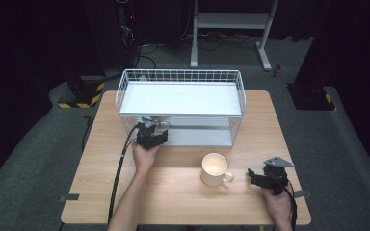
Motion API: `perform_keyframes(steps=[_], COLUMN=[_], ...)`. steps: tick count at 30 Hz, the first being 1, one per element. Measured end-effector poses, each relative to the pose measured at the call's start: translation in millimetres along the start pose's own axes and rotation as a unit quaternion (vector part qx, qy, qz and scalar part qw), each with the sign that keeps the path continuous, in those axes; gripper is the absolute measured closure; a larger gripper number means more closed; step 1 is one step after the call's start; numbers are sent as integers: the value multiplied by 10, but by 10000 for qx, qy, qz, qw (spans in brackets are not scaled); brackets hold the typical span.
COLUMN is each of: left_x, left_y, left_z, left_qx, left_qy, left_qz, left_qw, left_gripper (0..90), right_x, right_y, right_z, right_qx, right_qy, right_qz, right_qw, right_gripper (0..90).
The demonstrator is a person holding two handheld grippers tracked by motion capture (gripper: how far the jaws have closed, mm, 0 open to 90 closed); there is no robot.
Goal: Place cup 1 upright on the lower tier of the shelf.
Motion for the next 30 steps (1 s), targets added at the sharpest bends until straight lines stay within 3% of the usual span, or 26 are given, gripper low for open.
perform_keyframes(steps=[2, 5, 13, 17, 26, 30], left_x=[12, 25, 38, 46, 104, 128], left_y=[6, 40, 135, 134, 105, 96], left_z=[41, 78, 169, 226, 368, 427], left_qx=[-32, 66, 205, 260, 260, 239], left_qy=[-16, -37, -17, 49, 72, 75], left_qz=[-108, -37, -343, -206, -117, -166], left_qw=[9999, 10000, 9992, 9994, 9996, 9995], left_gripper=[322, 308, 299, 294, 287, 286], right_x=[0, 0, 1, 1, 0, 0], right_y=[0, 1, -1, -1, 0, 0], right_z=[0, -1, 1, 1, 0, 0], right_qx=[0, 2, -1, -1, 0, 0], right_qy=[0, 3, -4, -3, -1, -1], right_qz=[0, 8, -5, -4, -1, -1], right_qw=[10000, 10000, 10000, 10000, 10000, 10000], right_gripper=[209, 209, 209, 209, 209, 209])
Point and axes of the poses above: each handheld gripper's, and its own axes: z roughly backward along the jaws, x roughly out of its underside, y roughly to its right, the point moved 8 cm from there along -z, roughly forward along the jaws, and after that the axes turned 6 degrees about y, right-handed, at the moved point
